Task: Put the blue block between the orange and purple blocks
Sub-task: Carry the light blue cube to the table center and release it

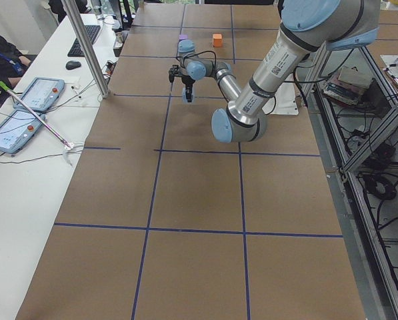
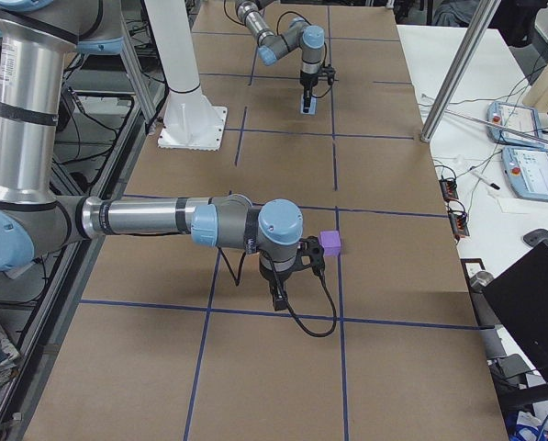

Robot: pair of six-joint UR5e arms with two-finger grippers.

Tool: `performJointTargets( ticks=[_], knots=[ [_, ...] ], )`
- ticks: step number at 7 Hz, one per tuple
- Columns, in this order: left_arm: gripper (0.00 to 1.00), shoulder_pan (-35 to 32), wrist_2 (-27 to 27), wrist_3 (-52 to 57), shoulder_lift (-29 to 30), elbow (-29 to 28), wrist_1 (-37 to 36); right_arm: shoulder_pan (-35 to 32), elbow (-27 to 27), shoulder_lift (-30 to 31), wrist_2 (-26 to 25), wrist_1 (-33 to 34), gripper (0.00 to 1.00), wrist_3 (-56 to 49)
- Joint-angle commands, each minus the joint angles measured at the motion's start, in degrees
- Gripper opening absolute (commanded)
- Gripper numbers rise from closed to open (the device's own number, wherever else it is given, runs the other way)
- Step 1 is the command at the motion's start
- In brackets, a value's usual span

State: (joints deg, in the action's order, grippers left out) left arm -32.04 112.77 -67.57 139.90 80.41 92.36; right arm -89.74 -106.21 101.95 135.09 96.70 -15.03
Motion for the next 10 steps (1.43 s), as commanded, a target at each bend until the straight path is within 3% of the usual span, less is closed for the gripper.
performJointTargets(
  ticks=[1, 2, 4, 6, 8, 9, 10],
  knots=[
    [0.31, 3.5, -2.5, -1.4, 3.4, -3.6, 0.1, 0.0, 0.1, 0.0, 0.0, 0.1, 1.0, 0.0],
    [0.43, 4.0, -3.6, -1.3, 3.4, -4.7, 0.3, 0.0, 0.2, 0.0, 0.0, 0.1, 1.0, 0.0],
    [1.0, 4.2, -4.2, -1.2, 3.4, -5.3, 0.7, 0.0, 0.2, 0.0, 0.0, 0.1, 1.0, 0.0],
    [1.0, 3.0, -4.7, -1.2, 3.5, -3.6, 0.5, 0.0, 0.1, 0.0, 0.0, 0.1, 1.0, 0.0],
    [1.0, -3.1, -0.1, 0.2, 1.5, 2.3, -3.4, 0.0, 0.1, -0.2, 0.0, 0.1, 1.0, 0.0],
    [1.0, -6.2, 0.8, 5.9, -1.3, 6.1, -6.4, 0.0, 0.0, -0.3, 0.0, 0.0, 1.0, 0.3],
    [1.0, -8.9, 1.0, 12.9, -8.3, 11.6, -8.7, 0.0, -0.4, -0.4, 0.0, 0.0, 1.0, 0.8]
  ],
)
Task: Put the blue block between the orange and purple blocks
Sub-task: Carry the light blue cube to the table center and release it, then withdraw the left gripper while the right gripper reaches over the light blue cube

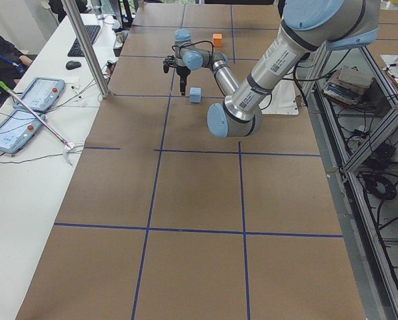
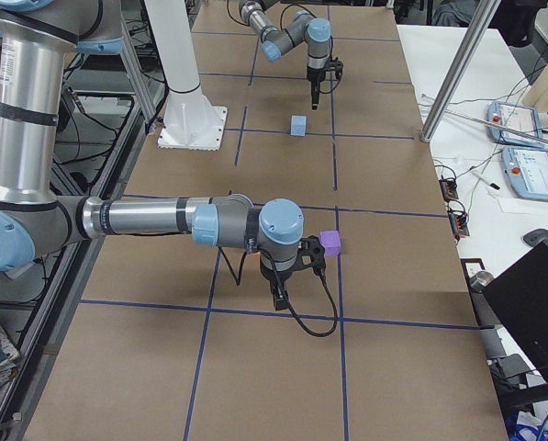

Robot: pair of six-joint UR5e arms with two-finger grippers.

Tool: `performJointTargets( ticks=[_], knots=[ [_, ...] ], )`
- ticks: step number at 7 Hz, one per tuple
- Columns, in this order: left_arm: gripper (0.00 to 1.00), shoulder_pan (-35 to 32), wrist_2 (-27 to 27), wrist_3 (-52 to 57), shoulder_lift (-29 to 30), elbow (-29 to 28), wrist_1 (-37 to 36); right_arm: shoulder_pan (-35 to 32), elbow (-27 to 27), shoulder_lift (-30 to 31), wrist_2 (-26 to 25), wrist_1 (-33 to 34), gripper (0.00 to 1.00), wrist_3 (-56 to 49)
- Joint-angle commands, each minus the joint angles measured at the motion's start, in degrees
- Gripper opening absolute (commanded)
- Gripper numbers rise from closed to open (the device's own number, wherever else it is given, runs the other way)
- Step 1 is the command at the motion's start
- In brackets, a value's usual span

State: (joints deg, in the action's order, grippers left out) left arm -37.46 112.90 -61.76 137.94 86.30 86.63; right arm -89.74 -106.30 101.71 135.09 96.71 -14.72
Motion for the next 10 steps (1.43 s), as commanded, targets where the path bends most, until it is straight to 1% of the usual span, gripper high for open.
performJointTargets(
  ticks=[1, 3, 4, 5, 6, 7, 8, 9, 10],
  knots=[
    [1.0, -7.8, 1.6, 14.4, -12.8, 11.0, -3.7, 0.0, -1.0, -0.3, 0.0, 0.0, 1.0, 2.4],
    [1.0, -18.0, 10.5, 30.2, -27.0, 18.8, -3.6, 1.5, -4.3, -1.0, 0.2, -0.1, 1.0, 8.4],
    [1.0, -24.2, 11.6, 41.3, -35.5, 21.6, -3.0, 4.6, -6.4, -2.6, 0.2, -0.1, 1.0, 13.9],
    [1.0, -31.5, 13.8, 52.0, -41.3, 21.1, -2.9, 8.5, -8.0, -5.4, 0.2, -0.1, 1.0, 20.7],
    [1.0, -40.5, 16.4, 61.7, -46.1, 19.5, -3.3, 13.5, -9.5, -9.3, 0.0, 0.0, 1.0, 28.0],
    [1.0, -47.4, 17.8, 69.3, -48.8, 16.2, -3.0, 18.1, -9.7, -13.5, -0.6, 0.1, 1.0, 34.9],
    [1.0, -52.1, 18.1, 74.8, -50.7, 14.9, -3.7, 23.8, -9.6, -18.3, -2.0, 0.1, 1.0, 41.5],
    [1.0, -54.5, 20.6, 75.2, -55.3, 15.1, -2.8, 31.5, -9.5, -24.1, -6.0, 0.1, 1.0, 49.5],
    [1.0, -55.3, 22.0, 74.9, -59.2, 16.4, -1.6, 40.4, -9.1, -29.4, -11.6, 0.1, 1.0, 58.9]
  ],
)
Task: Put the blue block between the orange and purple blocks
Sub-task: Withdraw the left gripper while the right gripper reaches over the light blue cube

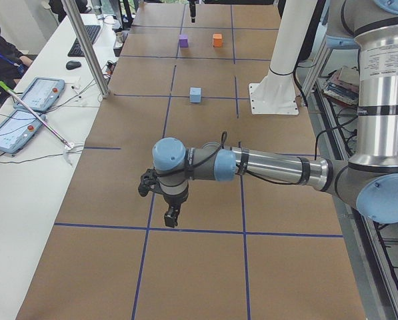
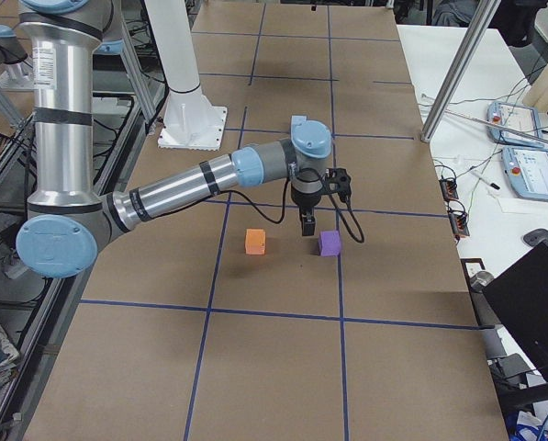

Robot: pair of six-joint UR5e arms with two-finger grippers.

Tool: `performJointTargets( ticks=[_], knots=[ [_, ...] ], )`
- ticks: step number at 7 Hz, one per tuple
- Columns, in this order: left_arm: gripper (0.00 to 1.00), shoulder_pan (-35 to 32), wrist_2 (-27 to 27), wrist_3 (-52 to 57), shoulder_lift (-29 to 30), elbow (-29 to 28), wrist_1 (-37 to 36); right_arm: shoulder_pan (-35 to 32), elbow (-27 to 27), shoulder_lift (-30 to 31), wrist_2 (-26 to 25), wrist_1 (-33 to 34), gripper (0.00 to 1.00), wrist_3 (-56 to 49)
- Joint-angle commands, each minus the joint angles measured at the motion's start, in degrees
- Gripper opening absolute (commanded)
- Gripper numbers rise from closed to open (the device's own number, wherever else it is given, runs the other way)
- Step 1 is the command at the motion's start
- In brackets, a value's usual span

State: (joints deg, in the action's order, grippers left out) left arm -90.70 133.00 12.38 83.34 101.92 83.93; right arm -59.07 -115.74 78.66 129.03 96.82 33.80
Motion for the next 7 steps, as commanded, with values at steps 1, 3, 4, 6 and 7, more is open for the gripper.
performJointTargets(
  ticks=[1, 3, 4, 6, 7],
  knots=[
    [1.0, -2.0, 1.9, 0.6, -4.5, 0.8, 1.2, 16.5, 3.0, -13.1, -10.5, 0.1, 1.0, 19.7],
    [1.0, -2.0, 1.9, 0.6, -4.5, 1.0, 1.2, 24.7, 16.0, -29.3, -18.0, 0.1, 1.0, 33.0],
    [1.0, -2.0, 2.0, 0.6, -4.6, 1.0, 1.2, 27.1, 23.2, -35.9, -19.9, 0.1, 1.0, 37.2],
    [1.0, -2.2, 2.0, 0.6, -4.6, 1.1, 1.2, 28.8, 30.6, -41.3, -21.9, 0.0, 1.0, 38.3],
    [1.0, -2.0, 2.0, 0.5, -4.6, 1.2, 1.2, 29.3, 33.8, -43.1, -22.1, -0.1, 1.0, 38.1]
  ],
)
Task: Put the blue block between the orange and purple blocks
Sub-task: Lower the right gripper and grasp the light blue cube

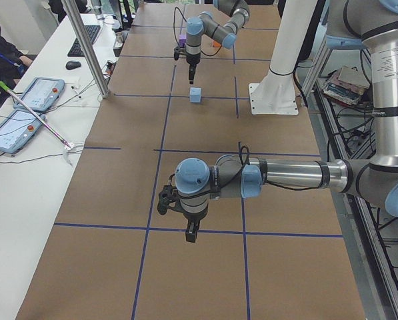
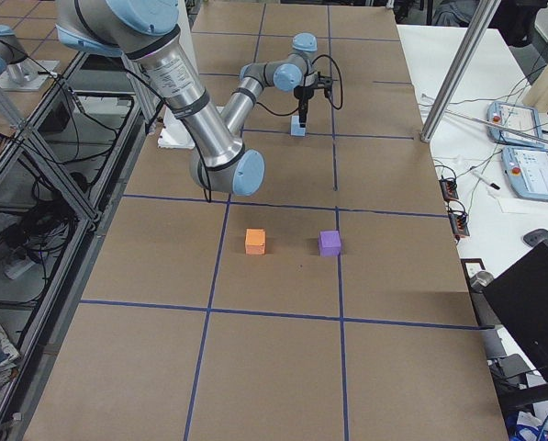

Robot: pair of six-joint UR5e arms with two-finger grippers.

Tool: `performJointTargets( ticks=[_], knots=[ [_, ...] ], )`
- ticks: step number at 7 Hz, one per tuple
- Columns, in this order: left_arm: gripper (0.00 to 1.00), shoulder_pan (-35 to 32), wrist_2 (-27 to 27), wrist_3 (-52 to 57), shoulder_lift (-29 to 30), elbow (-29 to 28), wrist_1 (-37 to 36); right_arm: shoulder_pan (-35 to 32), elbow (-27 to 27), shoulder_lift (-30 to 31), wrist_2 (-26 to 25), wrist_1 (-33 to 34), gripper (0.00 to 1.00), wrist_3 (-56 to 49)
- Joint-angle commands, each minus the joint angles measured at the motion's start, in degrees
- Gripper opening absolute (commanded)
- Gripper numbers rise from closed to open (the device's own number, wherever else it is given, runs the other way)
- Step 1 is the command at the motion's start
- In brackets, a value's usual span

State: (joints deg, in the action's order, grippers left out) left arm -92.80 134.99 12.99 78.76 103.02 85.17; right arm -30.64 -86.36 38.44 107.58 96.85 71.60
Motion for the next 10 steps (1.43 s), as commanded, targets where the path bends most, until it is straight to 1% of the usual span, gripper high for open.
performJointTargets(
  ticks=[1, 2, 5, 7, 9, 10],
  knots=[
    [1.0, 0.1, 0.1, -0.1, 0.0, 0.1, 0.0, 1.0, 7.2, -4.4, -0.6, -0.6, 1.0, 0.1],
    [1.0, 0.1, 0.4, -0.1, 0.0, 0.1, 0.0, 1.5, 9.1, -4.1, -0.6, -3.5, 1.0, -0.1],
    [1.0, -0.1, 1.2, -1.2, 0.0, 0.4, 0.0, 3.2, 13.2, -3.7, -2.0, -4.6, 1.0, -0.7],
    [1.0, 0.1, 1.1, -1.2, 0.0, 0.4, 0.0, 3.4, 14.1, -3.5, -2.0, -5.3, 0.98, -2.3],
    [1.0, 0.1, 1.1, -1.3, 0.0, 0.4, 0.0, 3.4, 13.9, -3.9, -1.8, -5.3, 0.3, -2.7],
    [1.0, 0.1, 1.2, -1.3, 0.0, 0.4, 0.0, 3.3, 13.2, -4.2, -1.6, -5.3, 0.24, -2.7]
  ],
)
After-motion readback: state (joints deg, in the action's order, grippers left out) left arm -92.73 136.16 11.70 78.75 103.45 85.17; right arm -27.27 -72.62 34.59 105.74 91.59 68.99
